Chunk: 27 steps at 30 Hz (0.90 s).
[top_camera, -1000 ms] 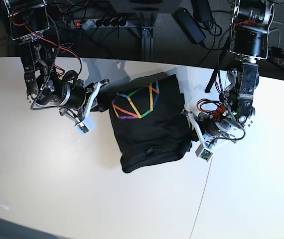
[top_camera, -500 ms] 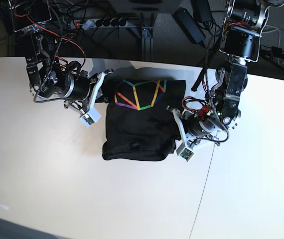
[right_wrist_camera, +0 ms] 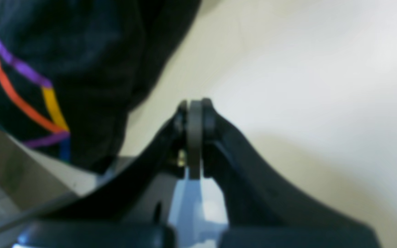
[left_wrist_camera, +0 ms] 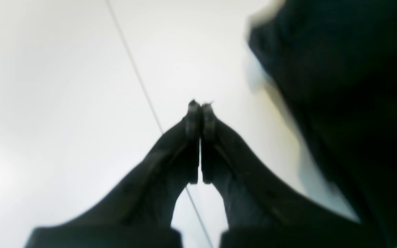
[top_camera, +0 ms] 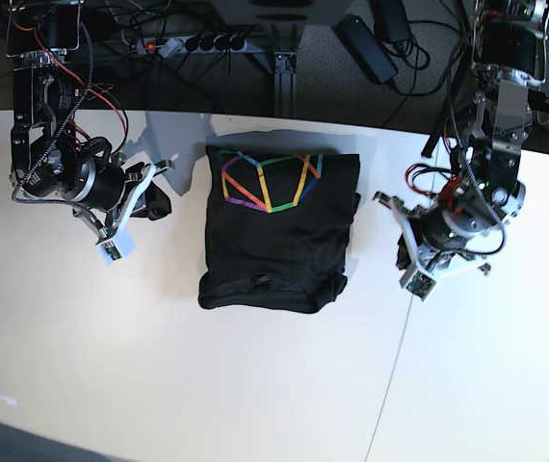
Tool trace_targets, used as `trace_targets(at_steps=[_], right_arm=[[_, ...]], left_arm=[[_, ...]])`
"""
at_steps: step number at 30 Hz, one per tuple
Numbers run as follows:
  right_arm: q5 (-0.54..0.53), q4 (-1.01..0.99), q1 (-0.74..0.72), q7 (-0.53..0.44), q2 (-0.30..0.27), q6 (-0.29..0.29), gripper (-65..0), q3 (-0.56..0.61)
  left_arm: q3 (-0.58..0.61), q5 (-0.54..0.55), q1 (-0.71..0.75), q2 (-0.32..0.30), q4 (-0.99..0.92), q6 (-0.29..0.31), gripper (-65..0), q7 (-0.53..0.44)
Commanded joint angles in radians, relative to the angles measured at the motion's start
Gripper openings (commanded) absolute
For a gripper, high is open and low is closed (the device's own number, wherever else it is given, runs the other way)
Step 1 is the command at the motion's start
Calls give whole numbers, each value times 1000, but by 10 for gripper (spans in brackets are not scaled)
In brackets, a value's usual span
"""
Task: Fold the T-shirt properly
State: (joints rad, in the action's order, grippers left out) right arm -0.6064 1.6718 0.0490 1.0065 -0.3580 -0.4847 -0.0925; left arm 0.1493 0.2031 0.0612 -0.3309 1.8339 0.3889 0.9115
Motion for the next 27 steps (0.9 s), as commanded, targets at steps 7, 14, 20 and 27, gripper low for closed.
trace_targets(at_steps=[7, 14, 20, 27], right_arm=[[-75, 95, 120, -14, -100, -17, -650, -50], [-83, 178, 304, -14, -129, -17, -650, -158], [-164, 220, 466, 28, -129, -17, -650, -234], [-154, 217, 681, 48, -127, -17, -650, -235]], left_arm=[[-171, 84, 241, -104, 216, -11, -647, 33], [-370, 244, 476, -132, 331, 72, -647, 80], [-504, 370, 675, -132, 334, 132, -647, 129], [-544, 368, 906, -132, 316, 154, -647, 129]])
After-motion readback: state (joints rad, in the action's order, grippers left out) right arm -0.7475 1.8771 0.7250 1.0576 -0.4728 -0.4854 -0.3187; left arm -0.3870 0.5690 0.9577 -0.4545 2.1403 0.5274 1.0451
